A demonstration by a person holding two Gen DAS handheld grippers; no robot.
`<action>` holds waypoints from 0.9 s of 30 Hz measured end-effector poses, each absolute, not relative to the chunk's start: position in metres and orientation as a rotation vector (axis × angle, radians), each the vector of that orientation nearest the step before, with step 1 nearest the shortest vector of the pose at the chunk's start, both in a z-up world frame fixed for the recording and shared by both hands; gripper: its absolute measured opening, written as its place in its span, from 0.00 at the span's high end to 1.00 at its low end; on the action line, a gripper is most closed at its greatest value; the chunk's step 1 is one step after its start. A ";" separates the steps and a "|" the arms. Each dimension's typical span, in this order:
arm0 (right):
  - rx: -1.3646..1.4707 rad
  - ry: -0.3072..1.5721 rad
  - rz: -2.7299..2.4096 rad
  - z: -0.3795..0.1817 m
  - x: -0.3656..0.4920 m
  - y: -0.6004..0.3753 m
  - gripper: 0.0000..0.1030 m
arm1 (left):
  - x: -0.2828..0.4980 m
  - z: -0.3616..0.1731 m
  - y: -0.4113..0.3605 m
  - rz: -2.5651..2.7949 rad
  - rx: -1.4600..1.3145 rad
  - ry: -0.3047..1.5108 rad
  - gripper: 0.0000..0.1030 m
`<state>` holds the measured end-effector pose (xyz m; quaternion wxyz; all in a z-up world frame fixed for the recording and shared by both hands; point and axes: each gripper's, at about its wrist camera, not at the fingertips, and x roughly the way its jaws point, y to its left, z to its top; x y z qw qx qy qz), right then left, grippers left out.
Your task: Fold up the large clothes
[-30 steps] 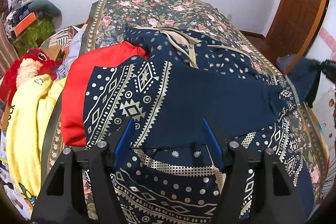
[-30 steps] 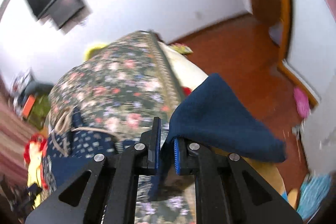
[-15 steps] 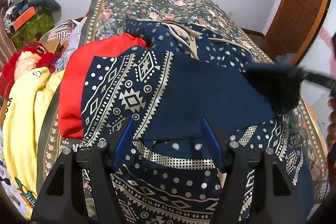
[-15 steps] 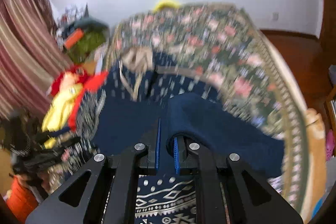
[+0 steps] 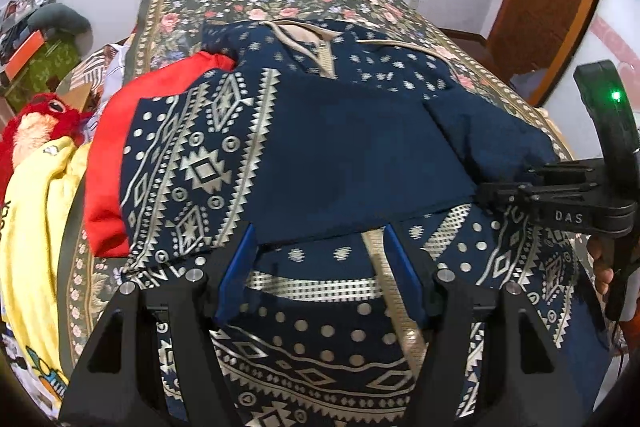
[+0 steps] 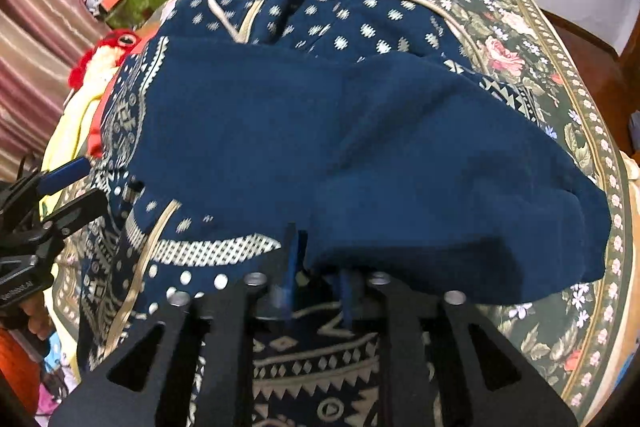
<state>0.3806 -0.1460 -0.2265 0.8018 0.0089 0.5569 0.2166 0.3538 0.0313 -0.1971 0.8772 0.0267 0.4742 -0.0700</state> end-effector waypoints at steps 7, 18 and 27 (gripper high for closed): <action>0.020 1.133 0.417 -0.209 0.365 -0.176 0.48 | 0.365 -0.178 -0.001 -0.203 0.100 0.951 0.37; 0.237 1.048 0.145 -0.190 0.341 -0.314 0.48 | 0.397 -0.163 -0.119 -0.424 0.215 0.921 0.37; 0.282 1.036 -0.042 -0.193 0.313 -0.381 0.48 | 0.405 -0.217 -0.227 -0.587 0.344 1.036 0.37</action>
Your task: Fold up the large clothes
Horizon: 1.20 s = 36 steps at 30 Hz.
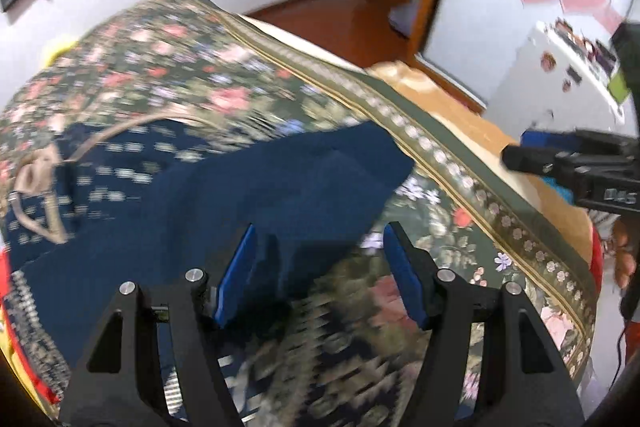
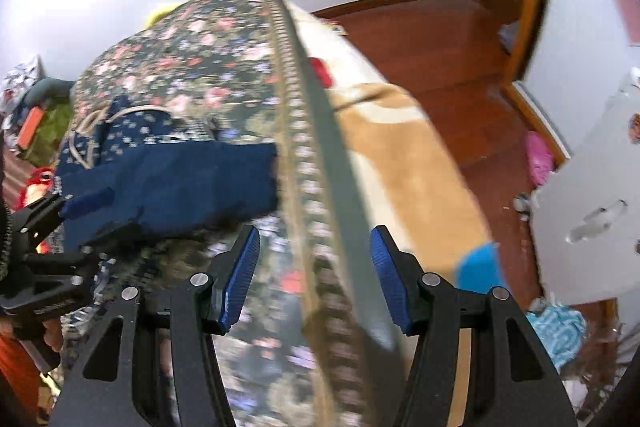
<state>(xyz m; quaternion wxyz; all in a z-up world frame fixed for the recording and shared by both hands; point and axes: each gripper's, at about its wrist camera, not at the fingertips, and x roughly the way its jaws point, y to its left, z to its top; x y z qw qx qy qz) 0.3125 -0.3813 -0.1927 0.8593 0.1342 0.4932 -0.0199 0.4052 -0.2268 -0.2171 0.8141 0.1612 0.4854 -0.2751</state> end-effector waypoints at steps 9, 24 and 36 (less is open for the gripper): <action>0.347 1.057 -0.066 -0.205 0.297 -0.406 0.48 | 0.416 -0.261 -0.270 -0.531 0.442 1.013 0.39; 0.325 1.078 -0.014 -0.212 0.300 -0.387 0.48 | 0.435 -0.210 -0.213 -0.477 0.136 0.876 0.97; 0.275 1.046 0.069 -0.200 0.319 -0.342 0.48 | 0.437 -0.151 -0.157 -0.455 0.096 0.834 0.98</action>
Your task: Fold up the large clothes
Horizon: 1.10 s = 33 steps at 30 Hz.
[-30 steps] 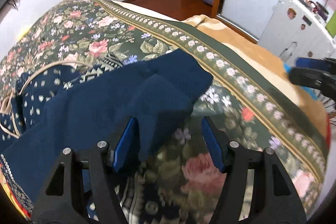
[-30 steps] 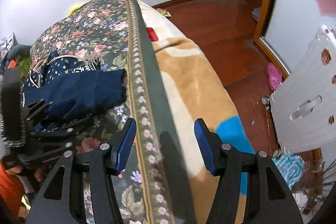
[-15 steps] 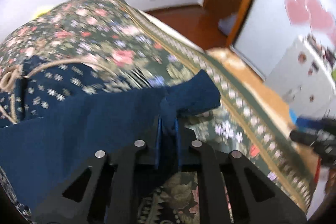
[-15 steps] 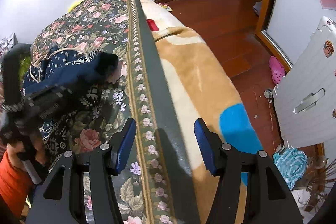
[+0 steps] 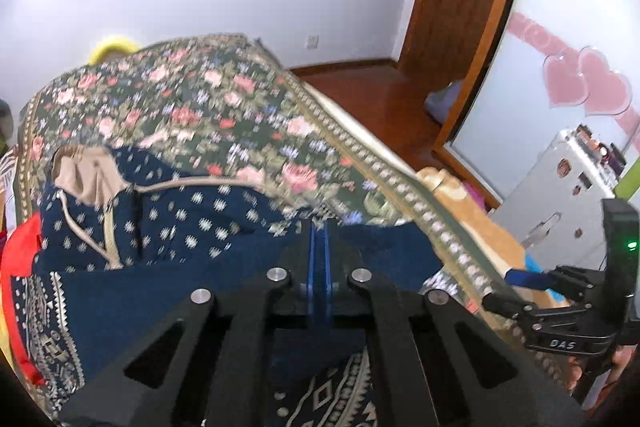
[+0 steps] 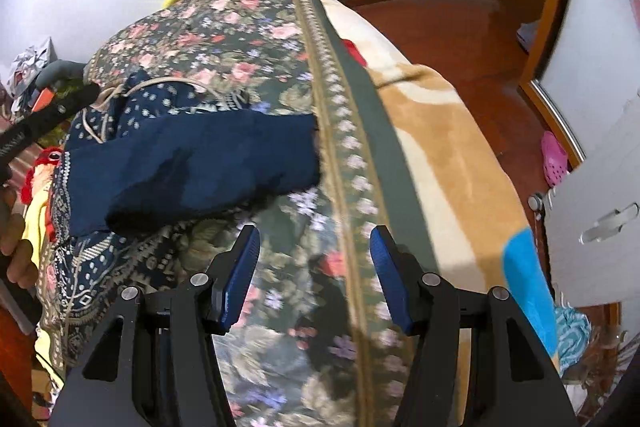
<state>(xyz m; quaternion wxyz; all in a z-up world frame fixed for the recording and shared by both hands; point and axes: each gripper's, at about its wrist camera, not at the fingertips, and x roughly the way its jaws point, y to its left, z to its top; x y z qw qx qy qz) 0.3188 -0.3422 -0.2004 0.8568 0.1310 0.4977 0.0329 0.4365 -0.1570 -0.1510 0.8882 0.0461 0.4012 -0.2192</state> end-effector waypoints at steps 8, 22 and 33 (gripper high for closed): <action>0.296 1.057 0.063 -0.205 0.313 -0.352 0.48 | 0.433 -0.194 -0.188 -0.535 0.157 0.981 0.96; 0.349 1.088 0.036 -0.219 0.304 -0.376 0.48 | 0.425 -0.257 -0.259 -0.644 0.292 1.121 0.57; 0.347 1.093 0.045 -0.223 0.306 -0.374 0.48 | 0.424 -0.272 -0.269 -0.659 0.339 1.110 0.38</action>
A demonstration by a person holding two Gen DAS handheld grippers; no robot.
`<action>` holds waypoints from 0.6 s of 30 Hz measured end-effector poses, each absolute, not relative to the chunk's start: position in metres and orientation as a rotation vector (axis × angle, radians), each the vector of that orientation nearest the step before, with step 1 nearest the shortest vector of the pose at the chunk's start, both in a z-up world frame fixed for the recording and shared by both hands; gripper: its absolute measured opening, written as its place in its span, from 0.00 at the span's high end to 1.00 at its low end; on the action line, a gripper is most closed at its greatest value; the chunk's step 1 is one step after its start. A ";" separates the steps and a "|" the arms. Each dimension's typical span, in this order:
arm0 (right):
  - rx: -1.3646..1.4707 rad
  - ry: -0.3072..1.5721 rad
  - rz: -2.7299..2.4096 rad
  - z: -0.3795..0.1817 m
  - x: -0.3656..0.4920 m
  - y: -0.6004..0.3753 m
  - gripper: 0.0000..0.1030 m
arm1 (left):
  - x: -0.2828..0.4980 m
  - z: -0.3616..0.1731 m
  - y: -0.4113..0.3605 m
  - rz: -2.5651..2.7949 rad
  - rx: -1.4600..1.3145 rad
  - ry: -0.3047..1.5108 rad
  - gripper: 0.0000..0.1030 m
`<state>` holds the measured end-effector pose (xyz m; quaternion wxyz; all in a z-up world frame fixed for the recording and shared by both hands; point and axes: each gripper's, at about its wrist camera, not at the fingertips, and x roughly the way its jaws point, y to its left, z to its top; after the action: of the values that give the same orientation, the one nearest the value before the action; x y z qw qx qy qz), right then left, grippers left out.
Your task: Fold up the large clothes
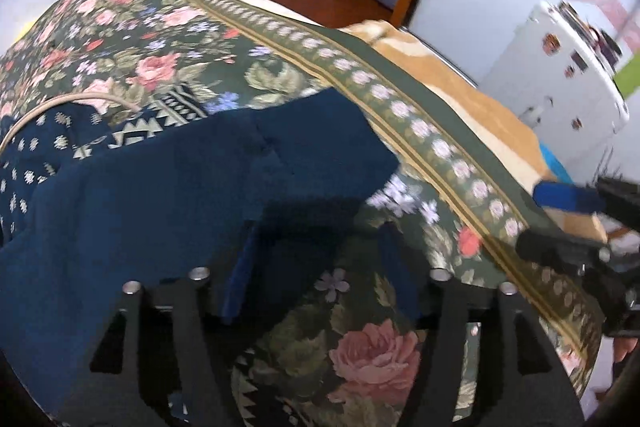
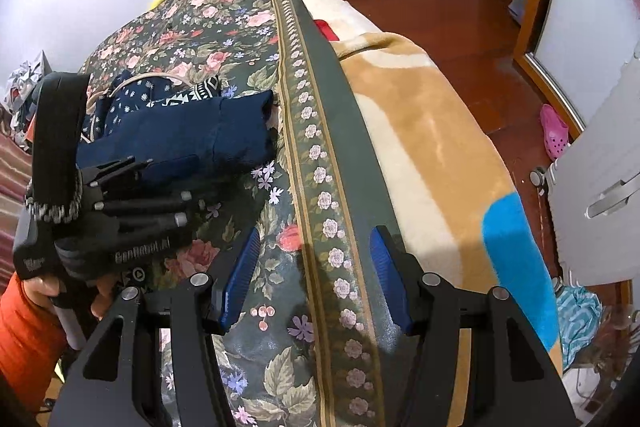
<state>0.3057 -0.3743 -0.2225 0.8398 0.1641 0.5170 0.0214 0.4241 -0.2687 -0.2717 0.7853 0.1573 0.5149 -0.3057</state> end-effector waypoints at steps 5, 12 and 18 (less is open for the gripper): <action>0.343 1.089 0.045 -0.220 0.305 -0.373 0.48 | 0.421 -0.274 -0.276 -0.631 0.406 1.086 0.38; 0.350 1.084 0.041 -0.218 0.302 -0.373 0.48 | 0.449 -0.272 -0.258 -0.552 0.258 1.119 0.83; 0.347 1.076 0.043 -0.212 0.301 -0.373 0.48 | 0.462 -0.245 -0.220 -0.549 0.018 1.114 0.92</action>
<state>0.3013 -0.3730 -0.2118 0.8443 0.1646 0.5095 0.0203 0.4618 -0.2204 -0.2448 0.8132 0.0084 0.5221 -0.2571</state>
